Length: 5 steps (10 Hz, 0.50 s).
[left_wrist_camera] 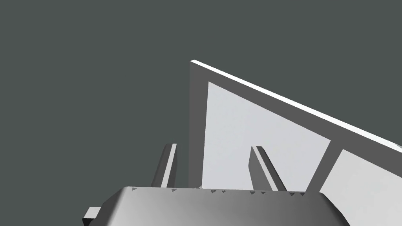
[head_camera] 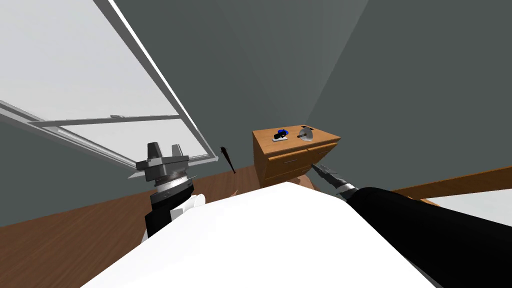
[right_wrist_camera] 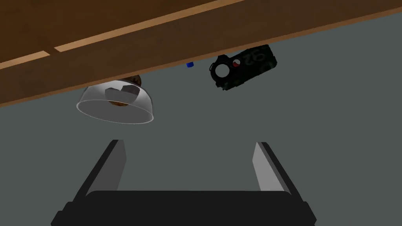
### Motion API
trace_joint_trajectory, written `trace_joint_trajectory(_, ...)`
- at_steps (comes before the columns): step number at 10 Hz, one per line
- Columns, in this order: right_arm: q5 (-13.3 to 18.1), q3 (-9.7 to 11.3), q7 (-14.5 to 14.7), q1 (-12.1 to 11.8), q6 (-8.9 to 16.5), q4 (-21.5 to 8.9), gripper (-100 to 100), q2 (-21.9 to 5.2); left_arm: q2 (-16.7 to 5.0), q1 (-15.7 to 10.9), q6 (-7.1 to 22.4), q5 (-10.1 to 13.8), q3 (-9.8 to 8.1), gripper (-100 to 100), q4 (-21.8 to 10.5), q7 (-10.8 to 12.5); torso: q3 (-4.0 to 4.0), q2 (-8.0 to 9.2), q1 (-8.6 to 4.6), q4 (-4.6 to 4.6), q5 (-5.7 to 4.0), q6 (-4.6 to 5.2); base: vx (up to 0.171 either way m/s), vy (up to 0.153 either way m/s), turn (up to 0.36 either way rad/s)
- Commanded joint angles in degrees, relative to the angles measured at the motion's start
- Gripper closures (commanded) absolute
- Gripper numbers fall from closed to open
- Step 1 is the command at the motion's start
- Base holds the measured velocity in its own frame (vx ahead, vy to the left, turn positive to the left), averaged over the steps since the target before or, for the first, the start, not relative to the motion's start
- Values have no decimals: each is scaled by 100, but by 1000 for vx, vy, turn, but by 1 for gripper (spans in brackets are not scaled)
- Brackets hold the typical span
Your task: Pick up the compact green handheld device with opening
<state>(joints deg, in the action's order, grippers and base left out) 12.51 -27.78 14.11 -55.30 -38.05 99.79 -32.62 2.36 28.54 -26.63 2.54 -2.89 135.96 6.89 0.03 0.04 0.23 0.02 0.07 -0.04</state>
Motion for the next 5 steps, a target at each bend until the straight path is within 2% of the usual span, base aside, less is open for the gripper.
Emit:
trace_joint_trajectory(1,53,-201,17,-237,-40,-105,-100,-249,0,0,0,0,0,0,0,0,0,0,0,0,0,0,10,62,127)
trace_joint_trajectory(2,182,-417,79,-433,-155,-346,-100,-453,0,1,0,0,-1,0,0,0,0,1,-4,0,0,5,13,79,248)
trace_joint_trajectory(3,182,-488,79,-551,-155,-369,-100,-568,0,0,0,0,0,0,0,0,0,0,0,0,0,1,14,57,117)
trace_joint_trajectory(4,316,-704,136,-715,-279,-634,-100,-782,0,1,0,0,-1,0,0,0,-1,-1,-6,0,-1,5,17,75,236)
trace_joint_trajectory(5,316,-778,136,-868,-279,-634,-100,-894,0,0,0,0,0,0,0,0,-2,-3,0,-1,0,0,17,57,124)
